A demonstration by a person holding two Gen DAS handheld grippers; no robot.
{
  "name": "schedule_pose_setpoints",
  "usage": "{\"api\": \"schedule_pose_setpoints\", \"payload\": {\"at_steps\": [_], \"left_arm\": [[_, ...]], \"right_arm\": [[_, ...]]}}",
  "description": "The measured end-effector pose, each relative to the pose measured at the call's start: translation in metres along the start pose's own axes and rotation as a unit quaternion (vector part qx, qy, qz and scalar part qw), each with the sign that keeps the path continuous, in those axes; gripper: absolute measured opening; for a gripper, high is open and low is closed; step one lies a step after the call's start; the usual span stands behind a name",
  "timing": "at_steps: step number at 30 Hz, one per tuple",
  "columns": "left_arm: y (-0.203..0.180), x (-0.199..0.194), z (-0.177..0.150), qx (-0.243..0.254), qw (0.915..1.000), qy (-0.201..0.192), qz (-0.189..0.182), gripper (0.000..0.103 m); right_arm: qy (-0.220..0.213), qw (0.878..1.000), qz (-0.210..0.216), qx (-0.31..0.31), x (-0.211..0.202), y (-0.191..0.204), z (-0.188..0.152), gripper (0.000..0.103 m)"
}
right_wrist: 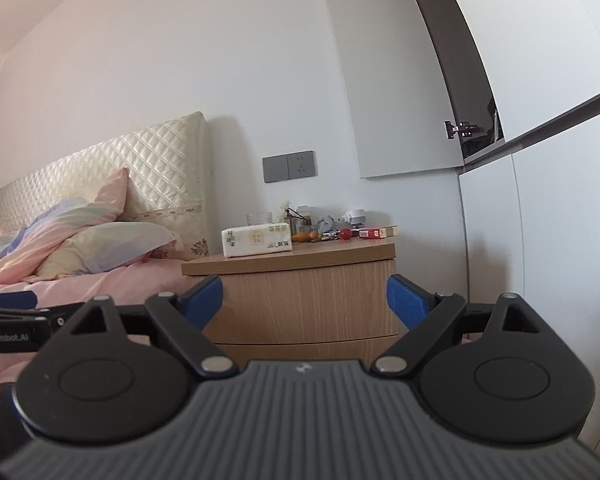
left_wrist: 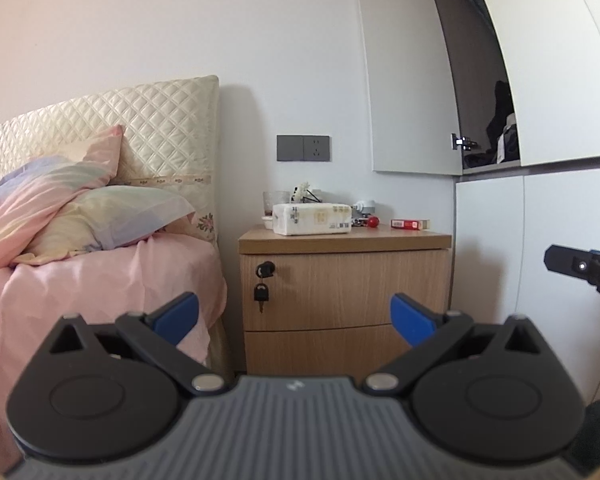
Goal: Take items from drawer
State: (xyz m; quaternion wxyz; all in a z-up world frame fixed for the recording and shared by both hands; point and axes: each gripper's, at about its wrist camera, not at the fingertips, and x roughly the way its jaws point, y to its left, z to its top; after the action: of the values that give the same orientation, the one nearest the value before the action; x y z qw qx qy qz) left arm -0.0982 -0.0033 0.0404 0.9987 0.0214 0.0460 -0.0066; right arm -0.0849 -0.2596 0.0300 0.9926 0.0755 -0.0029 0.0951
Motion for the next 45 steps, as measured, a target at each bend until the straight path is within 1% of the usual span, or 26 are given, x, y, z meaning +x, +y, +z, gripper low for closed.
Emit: {"api": "schedule_pose_setpoints", "payload": {"at_steps": [3,5,8,14,17,18,21,26,31,35,36,38,40,42,44,45], "left_arm": [[-0.001,0.006,0.002,0.018,0.9998,0.000,0.000,0.103],[-0.001,0.010,0.004,0.030,0.9995,-0.002,0.004,0.103],[0.003,0.013,0.010,0.028,0.9996,-0.010,-0.002,0.103],[0.011,0.022,0.021,0.022,0.9994,-0.024,-0.009,0.103],[0.016,0.035,0.025,0.009,0.9997,-0.022,-0.010,0.103],[0.019,0.040,0.027,0.003,0.9997,-0.023,-0.010,0.103],[0.022,0.059,0.031,0.013,0.9995,-0.027,-0.011,0.103],[0.021,0.099,0.038,0.037,0.9985,-0.039,-0.011,0.103],[0.023,0.153,0.036,0.039,0.9987,-0.031,-0.008,0.103],[0.032,0.198,0.029,0.050,0.9983,-0.012,-0.029,0.103],[0.034,0.211,0.026,0.060,0.9976,-0.006,-0.036,0.103],[0.043,0.237,0.018,0.074,0.9963,0.006,-0.043,0.103],[0.051,0.261,0.012,0.079,0.9956,0.020,-0.046,0.103],[0.060,0.283,0.005,0.063,0.9962,0.041,-0.043,0.103],[0.068,0.304,-0.003,0.051,0.9958,0.063,-0.042,0.103],[0.070,0.313,-0.007,0.047,0.9956,0.070,-0.041,0.103]], "right_arm": [[0.000,1.000,0.013,0.000,0.001,0.000,0.000,0.091],[0.009,1.000,0.016,-0.009,0.007,0.001,0.000,0.091],[0.024,0.999,0.019,-0.010,0.018,0.003,0.003,0.091],[0.045,0.998,0.036,0.018,0.037,-0.003,0.015,0.091],[0.057,0.997,0.043,0.032,0.047,-0.006,0.021,0.091],[0.057,0.997,0.041,0.027,0.050,-0.008,0.022,0.091],[0.062,0.997,0.046,0.027,0.067,-0.014,0.026,0.091],[0.066,0.996,0.049,0.025,0.105,-0.029,0.028,0.091],[0.070,0.996,0.051,0.028,0.148,-0.046,0.030,0.091],[0.082,0.995,0.054,0.029,0.187,-0.062,0.026,0.091],[0.092,0.994,0.058,0.028,0.199,-0.066,0.024,0.091],[0.115,0.991,0.065,0.007,0.224,-0.073,0.017,0.090],[0.131,0.990,0.051,-0.009,0.243,-0.081,0.007,0.090],[0.154,0.987,0.045,-0.001,0.261,-0.093,-0.003,0.090],[0.167,0.985,0.040,0.020,0.276,-0.106,-0.012,0.090],[0.166,0.985,0.039,0.019,0.283,-0.109,-0.016,0.090]]}}
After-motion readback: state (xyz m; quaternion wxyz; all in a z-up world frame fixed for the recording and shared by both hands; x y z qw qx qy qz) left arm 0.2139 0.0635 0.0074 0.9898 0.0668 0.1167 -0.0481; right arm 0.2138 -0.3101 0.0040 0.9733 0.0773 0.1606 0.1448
